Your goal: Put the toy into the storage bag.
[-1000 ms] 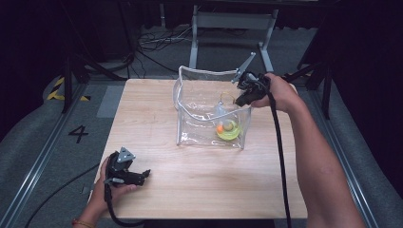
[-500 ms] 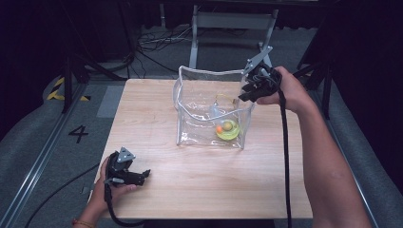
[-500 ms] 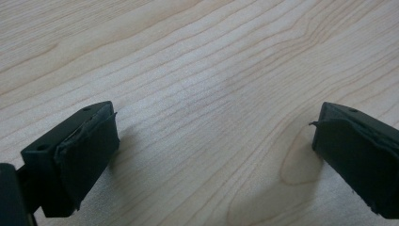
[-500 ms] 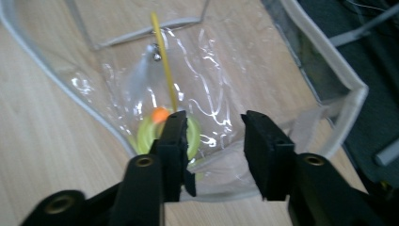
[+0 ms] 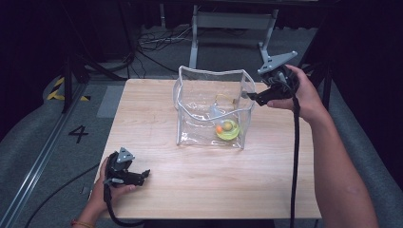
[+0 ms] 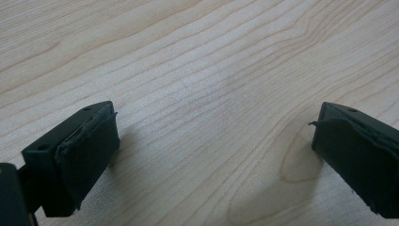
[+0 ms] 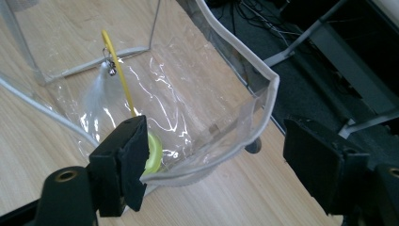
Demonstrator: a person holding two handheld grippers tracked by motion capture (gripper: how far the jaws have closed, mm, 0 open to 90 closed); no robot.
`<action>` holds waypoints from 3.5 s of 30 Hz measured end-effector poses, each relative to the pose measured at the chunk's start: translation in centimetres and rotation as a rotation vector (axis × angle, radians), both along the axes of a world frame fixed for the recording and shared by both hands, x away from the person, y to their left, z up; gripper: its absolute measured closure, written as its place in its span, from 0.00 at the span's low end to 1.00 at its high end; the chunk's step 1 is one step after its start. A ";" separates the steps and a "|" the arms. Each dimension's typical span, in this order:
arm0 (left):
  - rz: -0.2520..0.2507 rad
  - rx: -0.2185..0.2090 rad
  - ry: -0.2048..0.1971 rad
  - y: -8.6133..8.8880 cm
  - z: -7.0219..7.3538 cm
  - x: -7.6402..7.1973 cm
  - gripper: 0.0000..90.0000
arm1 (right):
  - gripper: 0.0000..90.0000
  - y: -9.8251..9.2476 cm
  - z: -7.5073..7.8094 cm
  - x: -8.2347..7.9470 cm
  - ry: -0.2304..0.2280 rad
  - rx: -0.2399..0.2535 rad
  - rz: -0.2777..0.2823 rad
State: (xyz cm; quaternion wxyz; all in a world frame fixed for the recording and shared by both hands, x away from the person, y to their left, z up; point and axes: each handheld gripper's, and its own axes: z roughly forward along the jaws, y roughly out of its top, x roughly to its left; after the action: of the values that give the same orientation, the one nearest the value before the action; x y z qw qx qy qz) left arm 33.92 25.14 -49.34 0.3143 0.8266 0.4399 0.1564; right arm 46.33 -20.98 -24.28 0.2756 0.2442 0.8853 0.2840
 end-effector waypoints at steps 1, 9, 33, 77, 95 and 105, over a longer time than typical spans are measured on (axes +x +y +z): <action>0.001 -0.001 -0.001 0.0 0.0 0.0 0.02 | 0.26 -0.3 0.0 -0.3 -0.008 0.010 -0.002; 0.002 -0.002 0.002 0.0 0.0 0.0 0.02 | 0.26 -2.1 0.2 -2.0 -0.046 0.023 -0.023; 0.004 -0.001 -0.001 0.0 0.0 0.0 0.01 | 0.26 -6.6 -5.5 -6.1 -0.035 0.013 -0.040; 0.033 -0.002 0.004 -0.2 0.0 -0.2 0.01 | 0.22 -15.7 -22.1 -12.0 0.127 0.127 -0.201; 0.031 -0.001 0.004 -0.1 0.0 -0.2 0.01 | 0.19 -20.1 -25.3 -14.7 0.135 0.288 -0.329; 0.037 0.000 0.003 -0.2 0.0 -0.2 0.01 | 0.16 -20.7 -25.5 -14.2 0.189 0.328 -0.377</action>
State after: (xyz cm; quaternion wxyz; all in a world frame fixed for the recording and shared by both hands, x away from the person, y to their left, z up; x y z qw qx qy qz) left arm 33.68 24.99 -49.34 0.3104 0.8187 0.4556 0.1609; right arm 32.11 -41.72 -49.74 0.1966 0.4716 0.7881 0.3432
